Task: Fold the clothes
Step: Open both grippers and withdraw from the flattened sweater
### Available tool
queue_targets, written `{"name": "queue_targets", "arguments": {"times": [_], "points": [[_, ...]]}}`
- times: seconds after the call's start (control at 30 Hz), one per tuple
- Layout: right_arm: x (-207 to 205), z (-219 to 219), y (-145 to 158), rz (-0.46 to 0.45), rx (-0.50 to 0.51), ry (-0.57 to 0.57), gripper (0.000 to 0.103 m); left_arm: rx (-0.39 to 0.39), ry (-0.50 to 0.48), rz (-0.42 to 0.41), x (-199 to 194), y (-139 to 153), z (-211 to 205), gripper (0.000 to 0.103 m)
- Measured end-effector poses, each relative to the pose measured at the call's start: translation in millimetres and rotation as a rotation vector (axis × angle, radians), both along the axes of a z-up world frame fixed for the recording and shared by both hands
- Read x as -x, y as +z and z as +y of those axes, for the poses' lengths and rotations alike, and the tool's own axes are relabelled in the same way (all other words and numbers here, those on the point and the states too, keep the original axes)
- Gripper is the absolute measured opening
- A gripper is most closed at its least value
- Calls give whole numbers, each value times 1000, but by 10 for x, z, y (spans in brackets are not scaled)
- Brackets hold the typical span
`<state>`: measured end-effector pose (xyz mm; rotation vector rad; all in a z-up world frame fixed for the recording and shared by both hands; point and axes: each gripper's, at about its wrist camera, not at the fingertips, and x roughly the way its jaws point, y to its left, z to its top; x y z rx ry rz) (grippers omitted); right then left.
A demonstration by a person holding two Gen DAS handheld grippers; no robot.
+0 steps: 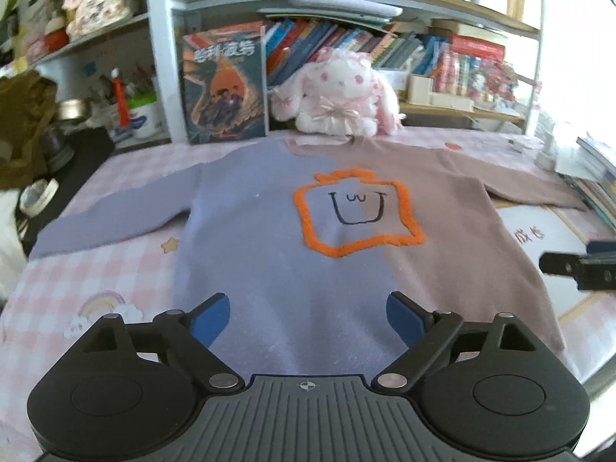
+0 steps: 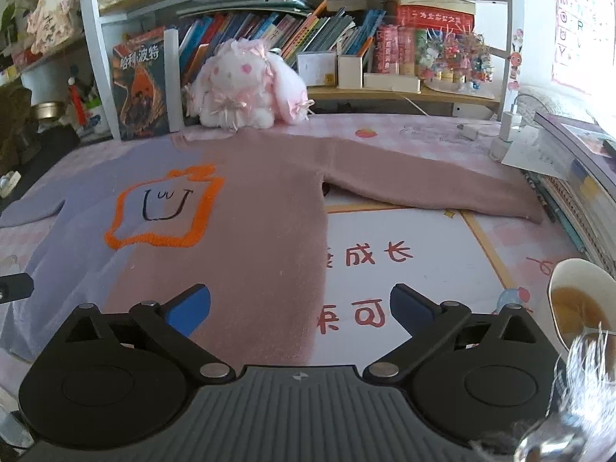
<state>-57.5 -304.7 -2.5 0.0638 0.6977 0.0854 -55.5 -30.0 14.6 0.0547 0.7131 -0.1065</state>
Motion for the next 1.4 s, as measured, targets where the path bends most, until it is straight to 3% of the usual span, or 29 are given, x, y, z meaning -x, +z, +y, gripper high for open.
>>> {"name": "queue_targets", "arguments": {"times": [0.17, 0.53, 0.73, 0.87, 1.13, 1.4], "points": [[31, 10, -4, 8, 28, -21, 101, -56, -39, -14, -69, -15, -85, 91], [57, 336, 25, 8, 94, -120, 101, -34, -113, 4, -276, -111, 269, 91], [102, 886, 69, -12, 95, -191, 101, -112, -225, -47, -253, -73, 675, 91], [106, 1353, 55, -16, 114, -187, 101, -100, -253, -54, -321, -44, 1056, 91], [4, 2099, -5, 13, 148, -116, 101, -75, -221, -19, -479, -71, 1610, 91], [-115, 2332, -8, 38, 148, -118, 101, -41, -121, 16, -686, -105, 2007, 91]]}}
